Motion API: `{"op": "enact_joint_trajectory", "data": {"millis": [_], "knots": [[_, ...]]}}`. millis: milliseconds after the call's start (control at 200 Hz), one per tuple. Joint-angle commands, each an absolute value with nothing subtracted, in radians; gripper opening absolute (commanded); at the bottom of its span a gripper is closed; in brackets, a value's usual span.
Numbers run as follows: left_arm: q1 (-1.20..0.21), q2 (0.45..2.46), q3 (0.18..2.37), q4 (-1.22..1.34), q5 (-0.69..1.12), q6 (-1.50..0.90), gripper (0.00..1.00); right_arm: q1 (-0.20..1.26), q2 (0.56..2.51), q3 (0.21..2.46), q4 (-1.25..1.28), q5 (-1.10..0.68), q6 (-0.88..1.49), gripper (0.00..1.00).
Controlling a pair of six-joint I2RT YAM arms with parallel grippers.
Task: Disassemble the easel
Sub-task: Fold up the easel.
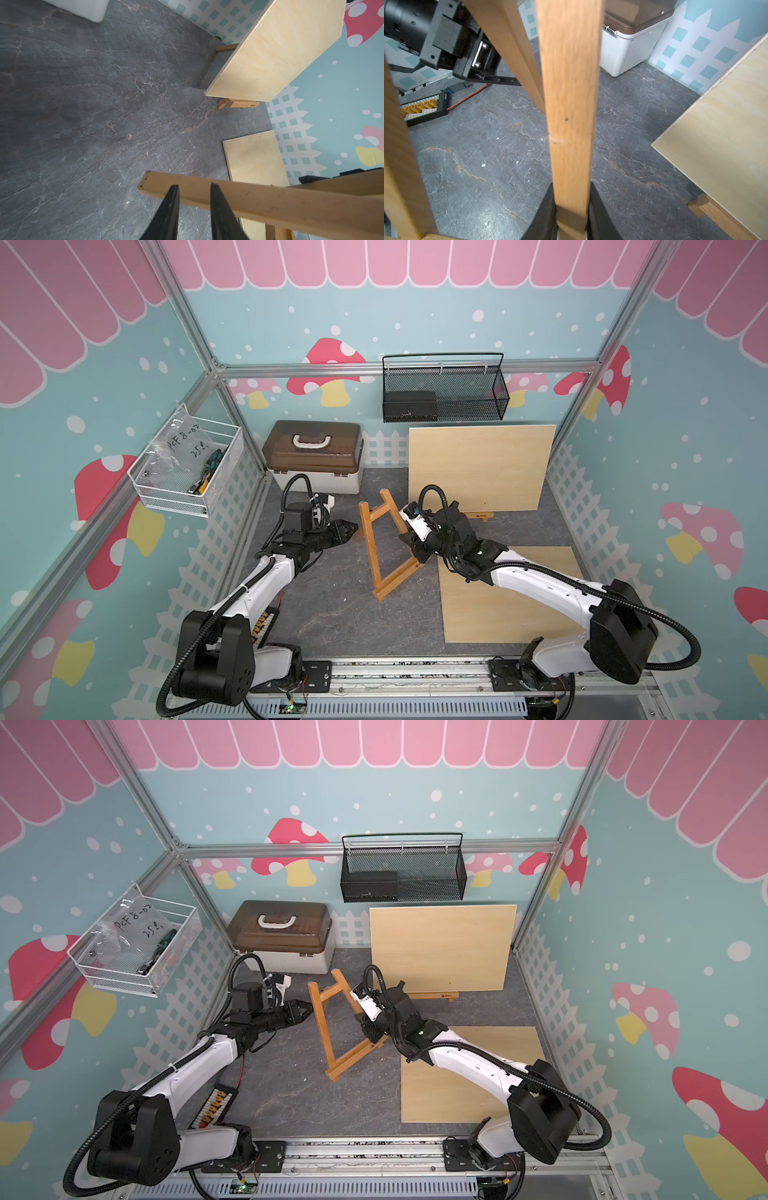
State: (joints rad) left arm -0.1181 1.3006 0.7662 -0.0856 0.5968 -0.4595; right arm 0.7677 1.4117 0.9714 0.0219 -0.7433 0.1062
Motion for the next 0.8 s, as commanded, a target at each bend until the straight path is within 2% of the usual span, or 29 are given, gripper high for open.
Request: {"op": "enact_joint_trajectory", "data": {"millis": [0, 495, 795], "knots": [[-0.135, 1.324, 0.789, -0.051, 0.615, -0.439, 0.28, 0.778, 1.38, 1.004, 0.099, -0.75, 0.119, 0.21], [-0.339, 1.348, 0.684, 0.14, 0.601, -0.576, 0.23, 0.781, 1.431, 0.995, 0.181, -0.722, 0.15, 0.2], [-0.495, 1.364, 0.553, 0.306, 0.518, -0.683, 0.23, 0.782, 1.463, 0.839, 0.308, -0.649, 0.213, 0.2]]}}
